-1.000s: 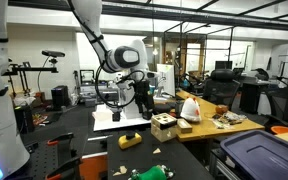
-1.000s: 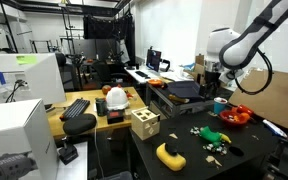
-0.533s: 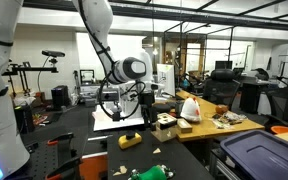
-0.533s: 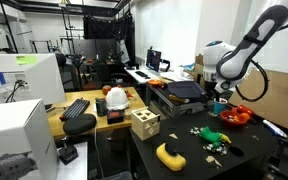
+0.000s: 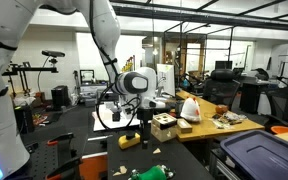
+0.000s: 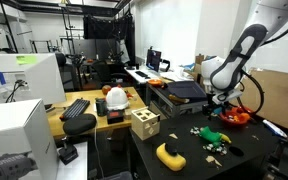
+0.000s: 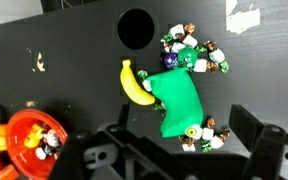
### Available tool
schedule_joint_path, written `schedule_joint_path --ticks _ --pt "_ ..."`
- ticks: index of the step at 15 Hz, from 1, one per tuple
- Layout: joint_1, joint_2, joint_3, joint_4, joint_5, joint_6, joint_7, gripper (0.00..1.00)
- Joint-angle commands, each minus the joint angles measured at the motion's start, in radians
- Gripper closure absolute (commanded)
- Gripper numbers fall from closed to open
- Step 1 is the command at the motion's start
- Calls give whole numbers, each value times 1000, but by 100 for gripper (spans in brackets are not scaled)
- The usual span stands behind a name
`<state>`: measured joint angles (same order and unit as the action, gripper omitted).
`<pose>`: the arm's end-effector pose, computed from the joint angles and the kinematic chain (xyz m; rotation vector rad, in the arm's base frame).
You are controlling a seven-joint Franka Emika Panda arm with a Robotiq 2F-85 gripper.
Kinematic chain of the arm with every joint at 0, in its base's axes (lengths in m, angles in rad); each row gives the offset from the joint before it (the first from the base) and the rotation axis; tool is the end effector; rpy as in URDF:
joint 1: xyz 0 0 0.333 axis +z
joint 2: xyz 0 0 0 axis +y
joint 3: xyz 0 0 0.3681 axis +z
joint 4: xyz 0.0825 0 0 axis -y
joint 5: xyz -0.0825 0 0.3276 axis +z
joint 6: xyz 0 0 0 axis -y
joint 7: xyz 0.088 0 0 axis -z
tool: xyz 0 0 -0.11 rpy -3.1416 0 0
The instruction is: Put one of the candies in the orange bowl
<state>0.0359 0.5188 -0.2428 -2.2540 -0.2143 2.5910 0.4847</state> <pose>0.5073 -0.1003 0.2186 2.8119 -0.6850 -0.2104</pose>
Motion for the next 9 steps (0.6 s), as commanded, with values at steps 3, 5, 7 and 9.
schedule_joint_path --ticks 3,5,7,9 --pt "-52 38 42 33 206 -84 -25 0" --pt "-71 45 57 40 266 -83 -30 0" --pt "-96 48 69 32 317 -54 -49 0" --pt "-110 57 64 24 337 -26 -68 0"
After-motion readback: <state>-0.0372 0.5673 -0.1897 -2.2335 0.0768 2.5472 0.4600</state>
